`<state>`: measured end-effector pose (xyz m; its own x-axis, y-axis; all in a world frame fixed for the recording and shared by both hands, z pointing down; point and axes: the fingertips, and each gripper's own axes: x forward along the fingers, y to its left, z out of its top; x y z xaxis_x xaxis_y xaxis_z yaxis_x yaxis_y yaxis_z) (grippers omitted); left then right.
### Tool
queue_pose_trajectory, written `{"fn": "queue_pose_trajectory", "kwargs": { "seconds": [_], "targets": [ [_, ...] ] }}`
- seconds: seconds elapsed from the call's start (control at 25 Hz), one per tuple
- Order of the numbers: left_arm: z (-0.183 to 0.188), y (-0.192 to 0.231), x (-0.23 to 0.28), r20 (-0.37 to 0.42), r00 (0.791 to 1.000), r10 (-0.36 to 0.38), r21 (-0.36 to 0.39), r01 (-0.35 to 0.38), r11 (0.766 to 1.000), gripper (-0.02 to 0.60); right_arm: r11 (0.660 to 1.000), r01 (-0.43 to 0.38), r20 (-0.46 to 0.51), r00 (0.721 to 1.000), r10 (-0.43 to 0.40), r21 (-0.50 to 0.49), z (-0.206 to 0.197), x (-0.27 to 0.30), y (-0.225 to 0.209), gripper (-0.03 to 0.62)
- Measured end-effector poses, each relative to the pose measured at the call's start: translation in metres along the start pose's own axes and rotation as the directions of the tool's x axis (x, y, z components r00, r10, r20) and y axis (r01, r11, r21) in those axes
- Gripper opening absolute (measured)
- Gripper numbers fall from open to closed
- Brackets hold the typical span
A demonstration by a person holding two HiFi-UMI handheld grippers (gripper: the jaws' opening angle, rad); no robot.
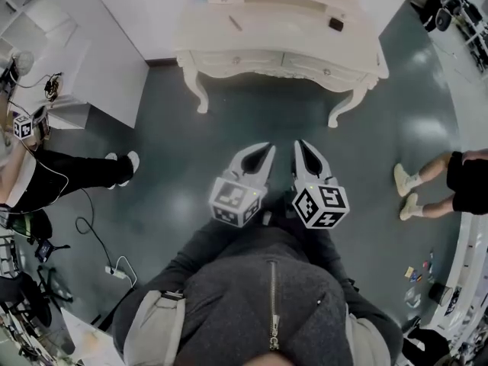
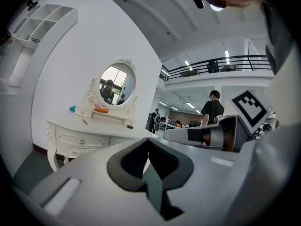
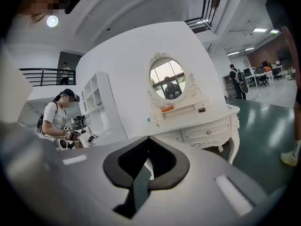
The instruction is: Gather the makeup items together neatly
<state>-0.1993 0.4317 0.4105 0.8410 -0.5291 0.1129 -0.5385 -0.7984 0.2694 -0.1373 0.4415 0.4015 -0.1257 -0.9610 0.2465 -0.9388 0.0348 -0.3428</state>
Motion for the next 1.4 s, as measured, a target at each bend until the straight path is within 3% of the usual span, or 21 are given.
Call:
{"fn": "queue_pose_trajectory", "kwargs": {
  "seconds": [0.6,1.08,1.4],
  "targets": [
    [-0.018,-0.003,-0.006,-0.066,0.997,-0.027,-0.054,0.024,0.998,0.011,0.993,0.096,-0.028,0.995,-0.094,0.076,-0.007,-0.015,-0.022,0.003],
    [-0.024,0.022,0.020,-0.079,0.996,0.030,-0.095,-0.037,0.995,0.011,0.995,0.037,-0.086,0.996,-0.029,0.094,-0.010,0.027,-0.030,0.003],
    [-0.011,0.049,0.058,-0.081,0.995,0.061,-0.055,-0.065,0.996,0.011,0.997,-0.014,-0.087,0.996,0.021,0.081,0.009,0.077,-0.042,0.003]
  ]
}}
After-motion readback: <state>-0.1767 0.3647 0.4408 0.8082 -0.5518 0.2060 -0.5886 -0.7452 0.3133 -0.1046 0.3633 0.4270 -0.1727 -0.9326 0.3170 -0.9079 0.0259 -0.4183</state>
